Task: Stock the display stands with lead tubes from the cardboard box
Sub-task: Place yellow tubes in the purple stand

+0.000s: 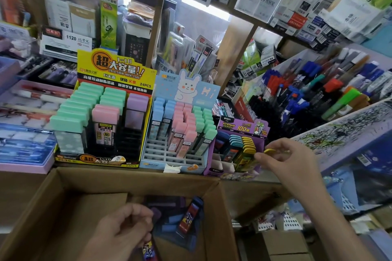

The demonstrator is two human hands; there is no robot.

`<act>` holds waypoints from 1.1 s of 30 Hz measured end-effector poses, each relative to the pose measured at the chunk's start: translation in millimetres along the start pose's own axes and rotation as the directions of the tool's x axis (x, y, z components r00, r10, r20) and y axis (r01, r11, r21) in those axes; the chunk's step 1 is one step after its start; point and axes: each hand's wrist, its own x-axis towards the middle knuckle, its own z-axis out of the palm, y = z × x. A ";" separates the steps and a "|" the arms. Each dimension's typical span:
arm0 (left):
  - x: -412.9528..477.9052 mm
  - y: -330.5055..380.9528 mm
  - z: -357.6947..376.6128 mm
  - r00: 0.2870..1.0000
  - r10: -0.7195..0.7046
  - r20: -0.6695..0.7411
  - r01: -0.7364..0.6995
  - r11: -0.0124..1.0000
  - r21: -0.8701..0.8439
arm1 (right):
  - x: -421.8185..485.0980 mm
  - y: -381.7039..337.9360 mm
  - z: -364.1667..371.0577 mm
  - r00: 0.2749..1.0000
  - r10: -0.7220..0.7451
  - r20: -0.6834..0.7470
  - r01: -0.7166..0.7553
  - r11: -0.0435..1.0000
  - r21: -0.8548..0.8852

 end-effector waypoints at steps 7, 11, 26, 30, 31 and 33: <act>0.5 -2.7 -0.3 1.000 0.022 -0.005 -0.022 1.000 0.012 | -1.5 -6.9 20.2 0.999 -0.014 -0.037 0.011 0.997 -0.081; 0.6 -2.4 -0.3 1.000 0.017 0.000 -0.017 1.000 -0.001 | 0.1 -8.5 27.5 0.998 0.045 -0.039 -0.049 0.994 -0.102; 1.4 -2.1 1.3 1.000 0.018 -0.019 -0.018 0.999 -0.027 | -10.3 -9.4 36.2 0.988 0.143 -0.057 -0.146 0.988 -0.049; 0.3 0.0 0.2 1.000 0.016 -0.007 -0.016 1.000 -0.014 | -29.8 -19.4 34.2 0.989 0.100 -0.109 -0.101 0.995 0.000; -0.2 0.6 -0.1 1.000 0.013 0.004 -0.013 1.000 -0.002 | -36.0 -23.2 36.2 0.990 0.091 -0.106 -0.088 0.996 0.034; -0.7 1.3 -0.6 1.000 0.008 0.015 -0.009 1.000 0.021 | -50.0 -31.2 43.3 0.994 0.085 -0.067 -0.077 0.991 0.113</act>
